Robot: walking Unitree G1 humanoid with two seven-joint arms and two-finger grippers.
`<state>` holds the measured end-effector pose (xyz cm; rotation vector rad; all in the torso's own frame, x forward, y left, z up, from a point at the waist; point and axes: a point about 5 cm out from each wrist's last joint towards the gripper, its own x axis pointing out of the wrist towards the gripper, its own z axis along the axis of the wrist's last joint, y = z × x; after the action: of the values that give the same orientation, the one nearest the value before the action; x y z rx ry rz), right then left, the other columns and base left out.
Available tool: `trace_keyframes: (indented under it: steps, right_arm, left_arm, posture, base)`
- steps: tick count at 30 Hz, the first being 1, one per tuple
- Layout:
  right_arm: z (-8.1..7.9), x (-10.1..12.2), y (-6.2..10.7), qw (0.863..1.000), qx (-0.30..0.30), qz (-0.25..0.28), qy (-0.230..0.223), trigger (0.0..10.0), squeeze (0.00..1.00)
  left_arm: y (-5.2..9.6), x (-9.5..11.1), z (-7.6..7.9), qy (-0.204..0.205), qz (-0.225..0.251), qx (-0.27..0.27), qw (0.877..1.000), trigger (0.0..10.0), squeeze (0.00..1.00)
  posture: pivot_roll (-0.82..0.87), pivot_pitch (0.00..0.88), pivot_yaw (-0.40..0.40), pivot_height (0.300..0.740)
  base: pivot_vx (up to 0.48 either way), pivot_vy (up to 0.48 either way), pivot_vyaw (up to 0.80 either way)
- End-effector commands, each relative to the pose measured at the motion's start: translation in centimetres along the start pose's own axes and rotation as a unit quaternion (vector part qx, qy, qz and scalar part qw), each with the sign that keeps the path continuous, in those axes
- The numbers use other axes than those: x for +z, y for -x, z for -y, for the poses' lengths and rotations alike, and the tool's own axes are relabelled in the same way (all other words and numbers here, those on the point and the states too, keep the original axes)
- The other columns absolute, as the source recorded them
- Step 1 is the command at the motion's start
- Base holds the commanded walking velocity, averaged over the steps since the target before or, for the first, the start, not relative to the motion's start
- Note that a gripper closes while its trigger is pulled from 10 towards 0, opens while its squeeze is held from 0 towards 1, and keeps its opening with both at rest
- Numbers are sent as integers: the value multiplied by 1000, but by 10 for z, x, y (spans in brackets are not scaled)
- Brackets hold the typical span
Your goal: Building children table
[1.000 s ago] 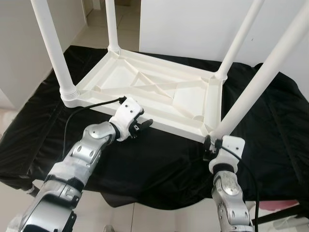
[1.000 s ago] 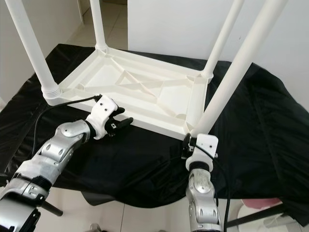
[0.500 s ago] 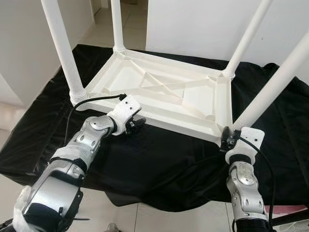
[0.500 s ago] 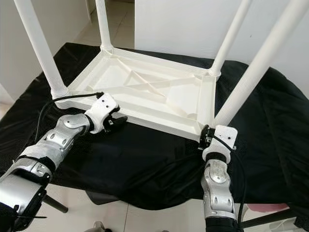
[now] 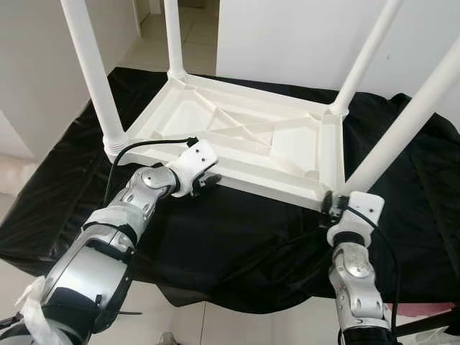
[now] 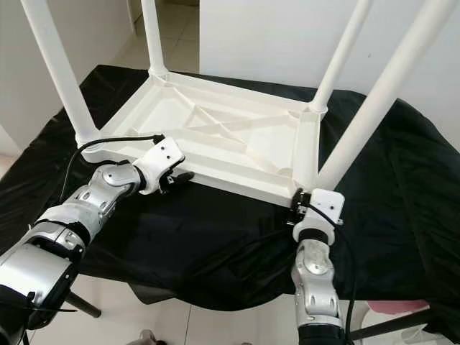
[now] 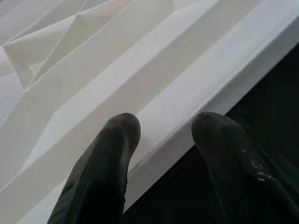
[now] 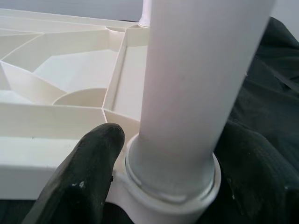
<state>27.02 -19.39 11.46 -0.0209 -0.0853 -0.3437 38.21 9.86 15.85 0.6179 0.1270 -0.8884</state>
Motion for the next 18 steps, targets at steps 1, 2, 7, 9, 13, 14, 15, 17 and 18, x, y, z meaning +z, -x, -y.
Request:
trace_keyframes:
  steps: [1,2,7,9,13,14,15,17,18]
  right_arm:
    - [-5,-3,9,1000,14,-2,0,10000,0]
    - [-6,-3,11,1000,17,-1,-1,10000,0]
    - [-13,-3,21,999,44,8,-6,10000,0]
    - [-16,-2,23,998,58,14,-7,10000,0]
    - [-23,1,27,996,88,23,-22,10000,0]
    - [-23,1,27,996,88,23,-22,10000,0]
    - [-23,3,26,996,88,27,-20,10000,0]
    - [-23,3,25,995,90,28,-20,10000,0]
    - [-24,4,25,995,91,29,-21,10000,0]
  left_arm:
    - [-3,4,1,-15,1,-14,1000,10000,0]
    - [-3,5,0,-16,1,-14,1000,10000,0]
    - [-6,7,3,-26,0,-31,999,10000,0]
    - [-7,7,3,-28,-3,-36,999,10000,0]
    - [-8,8,5,-29,-7,-61,998,10000,0]
    - [-8,8,5,-29,-7,-61,998,10000,0]
    - [-7,8,4,-30,-12,-69,997,10000,0]
    - [-7,7,3,-30,-17,-72,997,10000,0]
    - [-6,7,3,-30,-19,-74,997,10000,0]
  posture:
    - [-27,51,-14,740]
    - [-27,51,-14,740]
    - [-41,44,-7,740]
    - [-47,42,-3,740]
    - [-56,40,3,740]
    - [-56,40,3,740]
    - [-58,39,4,740]
    - [-60,38,7,740]
    - [-60,38,7,740]
  base:
    - [0,0,0]
    - [0,0,0]
    - [0,0,0]
    - [0,0,0]
    - [0,0,0]
    - [0,0,0]
    - [0,0,0]
    - [0,0,0]
    - [0,0,0]
